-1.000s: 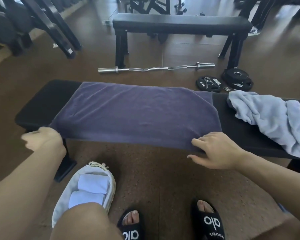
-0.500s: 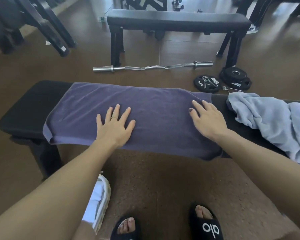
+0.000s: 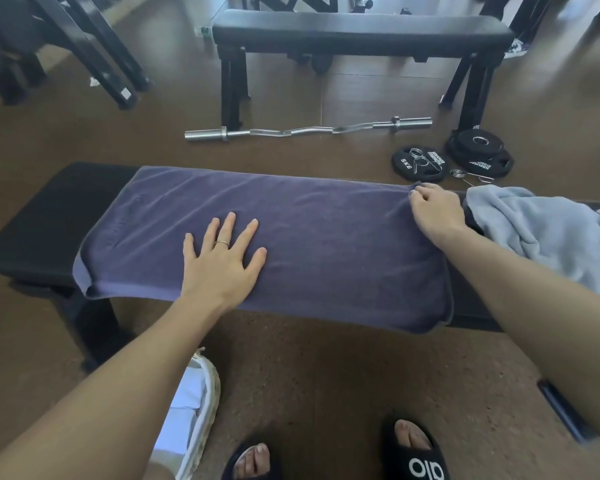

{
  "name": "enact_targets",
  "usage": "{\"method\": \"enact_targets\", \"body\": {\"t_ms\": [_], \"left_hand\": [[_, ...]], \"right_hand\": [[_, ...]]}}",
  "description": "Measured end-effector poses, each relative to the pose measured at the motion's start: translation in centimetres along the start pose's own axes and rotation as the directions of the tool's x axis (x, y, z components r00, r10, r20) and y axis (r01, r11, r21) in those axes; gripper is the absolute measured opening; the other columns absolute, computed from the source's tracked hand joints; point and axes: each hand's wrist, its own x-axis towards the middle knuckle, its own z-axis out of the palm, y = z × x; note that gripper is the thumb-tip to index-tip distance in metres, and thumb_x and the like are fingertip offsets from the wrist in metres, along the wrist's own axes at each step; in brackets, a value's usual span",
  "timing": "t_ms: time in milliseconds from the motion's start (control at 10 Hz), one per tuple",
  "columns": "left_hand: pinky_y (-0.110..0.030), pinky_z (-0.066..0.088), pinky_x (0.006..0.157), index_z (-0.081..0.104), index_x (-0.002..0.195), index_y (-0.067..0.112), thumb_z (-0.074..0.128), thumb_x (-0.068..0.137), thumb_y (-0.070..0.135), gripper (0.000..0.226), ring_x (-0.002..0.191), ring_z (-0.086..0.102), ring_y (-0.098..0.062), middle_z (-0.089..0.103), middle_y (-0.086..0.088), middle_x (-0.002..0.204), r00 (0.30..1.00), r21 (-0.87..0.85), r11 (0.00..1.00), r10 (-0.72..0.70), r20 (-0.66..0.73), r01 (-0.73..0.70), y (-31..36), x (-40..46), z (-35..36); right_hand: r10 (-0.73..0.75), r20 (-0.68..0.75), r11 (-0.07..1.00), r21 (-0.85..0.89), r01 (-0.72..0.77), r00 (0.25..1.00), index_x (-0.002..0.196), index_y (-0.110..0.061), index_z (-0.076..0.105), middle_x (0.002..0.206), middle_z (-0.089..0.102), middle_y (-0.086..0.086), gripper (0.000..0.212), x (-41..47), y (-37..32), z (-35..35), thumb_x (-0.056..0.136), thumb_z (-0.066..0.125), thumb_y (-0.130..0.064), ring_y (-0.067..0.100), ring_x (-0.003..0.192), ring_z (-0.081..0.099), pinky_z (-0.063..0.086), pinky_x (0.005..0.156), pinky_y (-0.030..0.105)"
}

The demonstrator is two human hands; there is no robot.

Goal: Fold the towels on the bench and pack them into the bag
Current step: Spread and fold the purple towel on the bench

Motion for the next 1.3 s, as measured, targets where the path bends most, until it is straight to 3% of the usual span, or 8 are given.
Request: {"method": "enact_targets", "body": {"t_ms": [100,400,500,600,800,900,1200,1300], "left_hand": [[-0.057,-0.006,0.125,-0.001,0.16,0.047,0.003,0.099,0.065,0.063,0.158,-0.006,-0.021,-0.005,0.007,0.171,1.0,0.003,1.0,0.001,-0.007,-0.001,0.0,0.1,0.1],[-0.056,-0.006,0.124,-0.001,0.16,0.047,0.004,0.1,0.064,0.062,0.158,-0.005,-0.021,-0.005,0.006,0.171,1.0,0.015,1.0,-0.01,-0.011,0.01,-0.2,0.3,0.1],[-0.056,-0.006,0.124,-0.001,0.16,0.047,0.005,0.1,0.064,0.062,0.158,-0.005,-0.022,-0.005,0.006,0.171,1.0,0.01,1.0,-0.011,0.003,0.011,-0.2,0.3,0.2],[-0.057,-0.006,0.124,-0.001,0.159,0.048,0.006,0.101,0.064,0.062,0.158,-0.005,-0.022,-0.005,0.006,0.172,1.0,0.007,1.0,-0.013,0.007,0.013,-0.2,0.3,0.2],[-0.058,-0.004,0.124,-0.001,0.158,0.05,0.007,0.1,0.065,0.061,0.158,-0.005,-0.021,-0.004,0.006,0.172,0.999,0.006,1.0,-0.025,0.03,0.025,-0.3,0.4,0.1],[-0.058,-0.003,0.124,0.001,0.158,0.05,0.007,0.1,0.065,0.061,0.158,-0.004,-0.021,-0.003,0.007,0.172,0.999,-0.002,1.0,-0.028,0.029,0.028,-0.2,0.4,0.1],[-0.054,-0.003,0.125,0.002,0.161,0.043,0.018,0.101,0.065,0.066,0.157,-0.005,-0.017,-0.004,0.009,0.171,0.994,-0.067,0.998,0.006,0.111,0.002,-1.0,0.6,-0.8],[-0.053,-0.001,0.125,0.008,0.162,0.039,0.022,0.102,0.063,0.066,0.158,-0.002,-0.019,0.001,0.007,0.171,0.99,-0.101,0.987,-0.121,0.07,0.127,-4.5,0.0,-1.1]], "right_hand": [[0.063,-0.023,0.997,0.053,-0.061,0.998,0.132,-0.002,0.062,0.154,0.041,0.009,0.043,0.7,0.8,-0.5,0.101,0.043,-0.026,0.034,0.14,0.038,0.029,0.117,0.039],[0.177,0.017,0.984,0.004,-0.177,0.984,0.156,-0.015,0.024,0.149,0.037,0.022,0.072,-3.4,-1.1,-1.4,0.093,0.054,-0.032,0.041,0.139,0.034,0.034,0.108,0.046],[0.273,0.122,0.944,0.157,-0.29,0.954,0.152,-0.009,0.026,0.137,0.052,0.015,0.078,-4.7,-0.7,-2.4,0.085,0.064,-0.025,0.037,0.123,0.054,0.045,0.09,0.037],[0.304,0.196,0.924,0.179,-0.338,0.932,0.146,-0.005,0.03,0.111,0.063,0.011,0.086,-6.4,-0.2,-3.2,0.072,0.07,-0.026,0.033,0.101,0.065,0.056,0.086,0.046],[0.242,0.172,0.969,-0.092,-0.229,0.955,0.143,-0.003,0.032,0.127,0.058,0.016,0.074,-9.5,0.2,-3.9,0.083,0.067,-0.029,0.036,0.114,0.058,0.046,0.082,0.037],[0.268,0.219,0.963,-0.101,-0.251,0.938,0.133,-0.007,0.036,0.104,0.061,0.009,0.071,-9.8,-0.1,-4.1,0.077,0.07,-0.034,0.033,0.092,0.065,0.055,0.081,0.04],[0.332,0.257,0.862,0.309,-0.402,0.908,0.145,-0.005,0.03,0.117,0.044,0.009,0.089,-9.9,0.9,-4.1,0.068,0.075,-0.001,0.033,0.106,0.055,0.057,0.089,0.053],[0.357,0.173,0.871,0.293,-0.394,0.918,0.149,-0.003,0.027,0.125,0.049,0.012,0.092,-9.8,1.7,-4.2,0.069,0.073,-0.003,0.031,0.106,0.053,0.055,0.084,0.044]]}}
